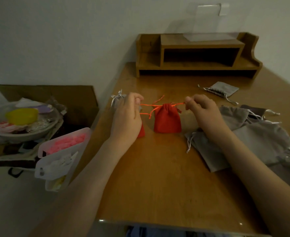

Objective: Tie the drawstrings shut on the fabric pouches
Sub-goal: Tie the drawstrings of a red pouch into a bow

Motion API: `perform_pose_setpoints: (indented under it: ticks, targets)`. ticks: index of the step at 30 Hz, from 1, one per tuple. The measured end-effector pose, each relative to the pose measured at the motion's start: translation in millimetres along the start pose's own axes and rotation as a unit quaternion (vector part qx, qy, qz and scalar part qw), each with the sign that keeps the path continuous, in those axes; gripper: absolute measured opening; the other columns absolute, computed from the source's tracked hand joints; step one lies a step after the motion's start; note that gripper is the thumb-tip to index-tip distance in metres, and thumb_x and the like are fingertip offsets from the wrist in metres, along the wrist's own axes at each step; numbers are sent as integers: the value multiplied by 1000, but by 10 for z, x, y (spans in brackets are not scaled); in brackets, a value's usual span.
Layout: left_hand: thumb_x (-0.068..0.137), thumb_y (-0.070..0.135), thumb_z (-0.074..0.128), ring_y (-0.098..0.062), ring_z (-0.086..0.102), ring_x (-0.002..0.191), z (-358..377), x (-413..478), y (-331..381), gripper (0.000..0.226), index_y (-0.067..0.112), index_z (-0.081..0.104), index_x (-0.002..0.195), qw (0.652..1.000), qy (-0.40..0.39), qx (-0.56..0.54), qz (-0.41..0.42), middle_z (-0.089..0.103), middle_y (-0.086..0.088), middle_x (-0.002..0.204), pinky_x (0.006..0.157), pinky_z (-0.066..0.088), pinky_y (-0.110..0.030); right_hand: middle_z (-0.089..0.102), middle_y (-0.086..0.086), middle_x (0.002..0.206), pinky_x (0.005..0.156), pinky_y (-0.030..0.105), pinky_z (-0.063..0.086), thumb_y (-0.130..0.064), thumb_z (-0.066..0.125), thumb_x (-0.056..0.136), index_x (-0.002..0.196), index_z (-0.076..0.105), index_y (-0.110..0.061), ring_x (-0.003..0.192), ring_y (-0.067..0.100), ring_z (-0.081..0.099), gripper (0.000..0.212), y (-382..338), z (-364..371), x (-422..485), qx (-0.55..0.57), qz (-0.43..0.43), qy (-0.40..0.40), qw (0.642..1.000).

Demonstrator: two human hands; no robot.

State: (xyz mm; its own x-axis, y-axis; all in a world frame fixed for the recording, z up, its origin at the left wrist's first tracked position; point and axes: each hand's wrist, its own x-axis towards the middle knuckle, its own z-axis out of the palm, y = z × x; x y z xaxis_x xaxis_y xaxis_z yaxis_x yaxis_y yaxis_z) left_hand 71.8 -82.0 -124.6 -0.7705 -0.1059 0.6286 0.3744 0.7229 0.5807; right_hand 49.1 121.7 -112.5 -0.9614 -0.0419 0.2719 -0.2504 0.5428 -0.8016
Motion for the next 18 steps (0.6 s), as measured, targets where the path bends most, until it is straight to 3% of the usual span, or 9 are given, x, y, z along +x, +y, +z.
perform_pose_setpoints:
  ticks: [2, 4, 6, 9, 14, 18]
  targets:
    - [100, 21, 42, -9, 51, 90, -15, -5, 27, 20, 9, 58, 105, 1000, -14, -8, 10, 50, 10, 87, 89, 41, -33, 59, 12, 92, 80, 40, 45, -34, 46, 99, 82, 59, -12, 87, 20, 56, 31, -56, 5, -43, 118, 26, -2, 993]
    - [96, 35, 50, 3, 43, 82, -19, -4, 34, 28, 12, 57, 110, 997, -81, -16, 4, 41, 18, 82, 84, 35, -16, 65, 14, 92, 78, 32, 51, -27, 47, 99, 83, 57, -7, 83, 19, 62, 28, -116, -12, -67, 268, 46, -9, 962]
    - [87, 49, 56, -2, 36, 84, 7, -9, 11, 40, 19, 58, 113, 986, -161, 34, 20, 34, 18, 83, 79, 26, -17, 68, 7, 83, 75, 28, 55, -23, 48, 99, 79, 55, -12, 79, 17, 65, 24, -142, -34, -69, 358, 48, -13, 933]
    - [83, 52, 59, -10, 32, 92, 46, -40, -41, 31, 29, 64, 103, 971, -184, 126, 90, 33, 8, 88, 79, 19, -26, 66, 2, 74, 66, 24, 52, -25, 47, 99, 78, 54, -12, 70, 13, 64, 25, -132, -21, -75, 356, 37, -34, 933]
    - [89, 29, 61, -8, 36, 97, 83, -81, -8, 7, 23, 65, 90, 977, -151, 88, 120, 40, 11, 98, 83, 18, -27, 60, -3, 63, 60, 23, 49, -27, 49, 98, 75, 51, -14, 59, 12, 57, 27, -131, -5, -84, 357, 56, -58, 931]
    - [94, 30, 45, -5, 42, 75, 17, -65, 86, 20, 15, 56, 87, 989, -79, 26, 119, 46, 11, 78, 75, 30, -22, 55, 3, 68, 59, 24, 45, -27, 51, 97, 73, 50, -16, 59, 12, 51, 27, -122, 33, -102, 299, 43, -36, 953]
